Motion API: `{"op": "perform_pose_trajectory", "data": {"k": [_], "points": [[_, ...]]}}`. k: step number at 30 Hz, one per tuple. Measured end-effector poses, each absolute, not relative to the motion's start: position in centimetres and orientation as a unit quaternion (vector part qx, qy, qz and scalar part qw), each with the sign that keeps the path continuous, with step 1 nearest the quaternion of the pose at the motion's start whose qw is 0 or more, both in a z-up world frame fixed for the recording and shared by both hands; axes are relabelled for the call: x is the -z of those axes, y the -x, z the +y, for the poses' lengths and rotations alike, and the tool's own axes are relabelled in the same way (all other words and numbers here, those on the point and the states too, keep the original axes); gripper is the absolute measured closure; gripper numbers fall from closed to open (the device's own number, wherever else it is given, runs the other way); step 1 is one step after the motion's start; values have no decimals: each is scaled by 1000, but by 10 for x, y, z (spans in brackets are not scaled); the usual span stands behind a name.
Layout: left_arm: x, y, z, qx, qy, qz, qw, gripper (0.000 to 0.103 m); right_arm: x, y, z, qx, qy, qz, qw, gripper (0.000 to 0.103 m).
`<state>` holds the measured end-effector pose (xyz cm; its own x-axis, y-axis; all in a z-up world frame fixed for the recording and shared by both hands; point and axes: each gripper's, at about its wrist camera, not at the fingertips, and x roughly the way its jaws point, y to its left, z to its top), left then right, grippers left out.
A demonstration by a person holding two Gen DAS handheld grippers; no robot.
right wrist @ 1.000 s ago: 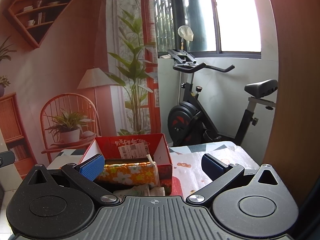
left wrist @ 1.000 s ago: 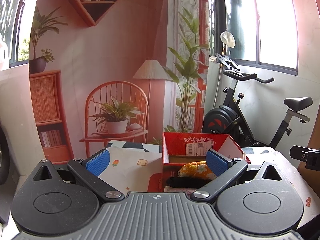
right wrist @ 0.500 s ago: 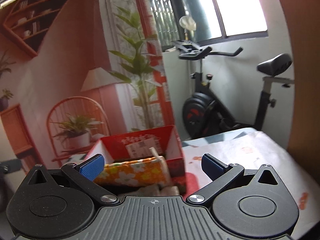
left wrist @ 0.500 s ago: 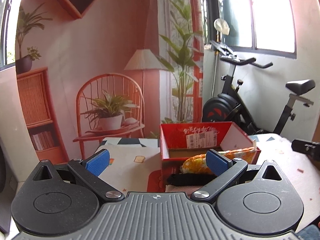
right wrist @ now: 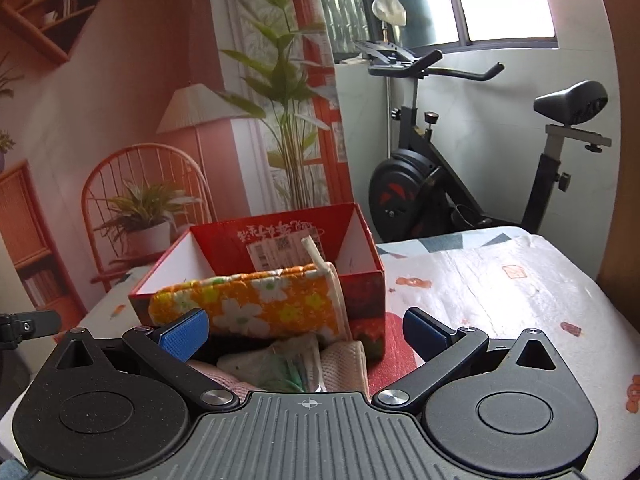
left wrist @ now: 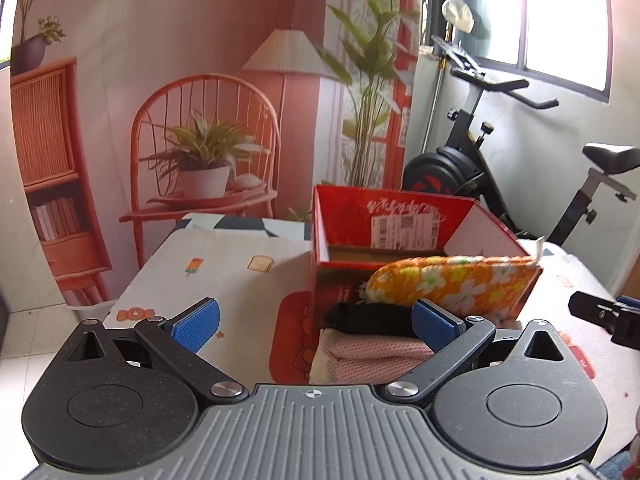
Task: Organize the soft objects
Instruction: 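Move the left gripper down toward the pile of soft items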
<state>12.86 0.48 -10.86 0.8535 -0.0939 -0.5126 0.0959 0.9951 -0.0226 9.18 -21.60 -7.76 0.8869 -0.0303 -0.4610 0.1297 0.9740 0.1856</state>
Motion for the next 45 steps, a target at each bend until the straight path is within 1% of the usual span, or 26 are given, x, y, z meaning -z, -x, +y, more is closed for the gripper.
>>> {"op": "perform_pose_trajectory", "data": {"k": [11, 15, 18, 24, 29, 32, 35, 36, 39, 41, 42, 43, 45], "points": [[160, -145, 6, 57, 14, 323, 945, 0, 131, -88, -214, 81, -102, 258, 957, 0], [172, -141, 2, 69, -3, 326, 943, 0, 149, -85, -227, 96, -126, 274, 949, 0], [177, -139, 1, 80, 2, 330, 941, 0, 157, -86, -235, 96, -157, 285, 941, 0], [180, -141, 1, 97, 24, 334, 937, 0, 160, -86, -229, 81, -156, 290, 941, 0], [183, -141, 3, 107, 45, 363, 925, 1, 156, -85, -220, 66, -145, 293, 943, 0], [181, -139, 3, 111, 38, 368, 923, 1, 152, -86, -218, 64, -145, 298, 941, 0], [181, -135, 6, 113, 41, 372, 920, 5, 150, -85, -217, 65, -153, 308, 937, 1], [181, -134, 8, 114, 45, 375, 919, 7, 150, -83, -217, 62, -155, 308, 937, 1], [181, -133, 14, 113, 60, 380, 916, 14, 147, -78, -213, 56, -151, 309, 937, 7], [181, -131, 17, 116, 67, 379, 916, 16, 145, -74, -211, 49, -147, 310, 938, 8], [180, -130, 17, 118, 71, 378, 916, 18, 145, -72, -210, 44, -146, 312, 938, 11], [181, -129, 17, 122, 74, 377, 915, 22, 144, -70, -208, 38, -146, 313, 938, 14], [181, -127, 17, 133, 80, 378, 913, 27, 143, -67, -204, 24, -141, 318, 937, 17]]}}
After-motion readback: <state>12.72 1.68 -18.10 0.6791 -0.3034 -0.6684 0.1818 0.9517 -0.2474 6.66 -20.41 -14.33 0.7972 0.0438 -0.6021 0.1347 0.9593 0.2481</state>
